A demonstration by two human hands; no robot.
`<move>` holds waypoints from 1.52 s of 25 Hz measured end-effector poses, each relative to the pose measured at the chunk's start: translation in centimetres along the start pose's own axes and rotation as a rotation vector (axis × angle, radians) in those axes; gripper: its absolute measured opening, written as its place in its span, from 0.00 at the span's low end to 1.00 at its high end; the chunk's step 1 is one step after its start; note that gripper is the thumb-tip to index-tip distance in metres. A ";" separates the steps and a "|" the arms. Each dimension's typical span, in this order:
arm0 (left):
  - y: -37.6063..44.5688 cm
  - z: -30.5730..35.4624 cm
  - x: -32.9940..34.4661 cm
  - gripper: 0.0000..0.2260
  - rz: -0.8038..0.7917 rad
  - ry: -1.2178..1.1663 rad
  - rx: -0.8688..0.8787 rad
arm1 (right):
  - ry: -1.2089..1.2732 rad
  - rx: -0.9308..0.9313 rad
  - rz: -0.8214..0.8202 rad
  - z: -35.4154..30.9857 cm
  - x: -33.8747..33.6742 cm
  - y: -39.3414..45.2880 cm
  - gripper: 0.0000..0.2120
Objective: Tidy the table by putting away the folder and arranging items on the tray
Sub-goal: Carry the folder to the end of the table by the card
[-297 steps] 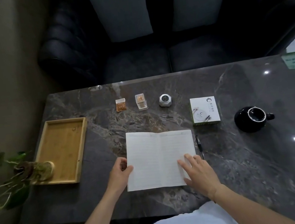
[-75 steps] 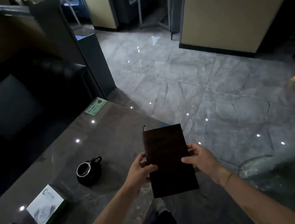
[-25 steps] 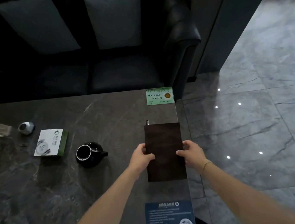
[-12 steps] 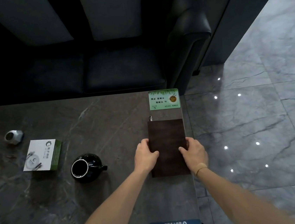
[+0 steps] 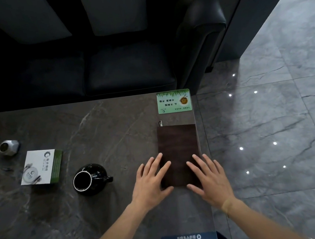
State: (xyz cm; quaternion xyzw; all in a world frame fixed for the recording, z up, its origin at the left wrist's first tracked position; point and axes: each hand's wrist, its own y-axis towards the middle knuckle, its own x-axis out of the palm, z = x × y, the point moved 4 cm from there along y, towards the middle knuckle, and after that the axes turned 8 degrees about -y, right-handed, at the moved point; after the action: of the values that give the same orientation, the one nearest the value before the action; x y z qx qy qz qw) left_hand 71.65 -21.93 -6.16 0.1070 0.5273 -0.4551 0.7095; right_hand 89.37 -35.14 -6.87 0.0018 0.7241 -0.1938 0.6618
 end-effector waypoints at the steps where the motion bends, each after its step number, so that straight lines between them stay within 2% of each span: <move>1: -0.1 -0.2 0.0 0.36 0.004 0.017 0.011 | -0.008 0.001 -0.017 0.1 0.1 -0.1 0.35; 15: 4.5 0.7 -1.8 0.36 0.016 0.098 -0.039 | -0.052 0.029 -0.123 2.6 -2.1 4.4 0.36; 23: 4.8 1.0 -1.8 0.36 -0.041 0.109 -0.057 | -0.059 0.089 -0.184 1.0 -2.5 4.8 0.36; 29: 3.9 1.8 -2.2 0.36 -0.121 0.120 -0.085 | -0.063 0.144 -0.222 -1.5 -3.5 3.5 0.31; 35: 0.6 2.2 -2.3 0.31 -0.218 0.071 -0.114 | -0.093 0.103 -0.323 -3.0 -4.4 0.2 0.22; 38: -2.1 2.0 -1.8 0.29 -0.285 0.033 -0.164 | -0.101 0.075 -0.398 -3.4 -4.5 -1.6 0.21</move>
State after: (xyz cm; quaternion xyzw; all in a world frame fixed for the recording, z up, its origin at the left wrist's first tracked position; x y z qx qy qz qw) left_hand 71.29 -23.41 -3.08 -0.0198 0.5840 -0.5045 0.6356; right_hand 86.23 -34.55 -1.92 -0.1264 0.6685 -0.3472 0.6454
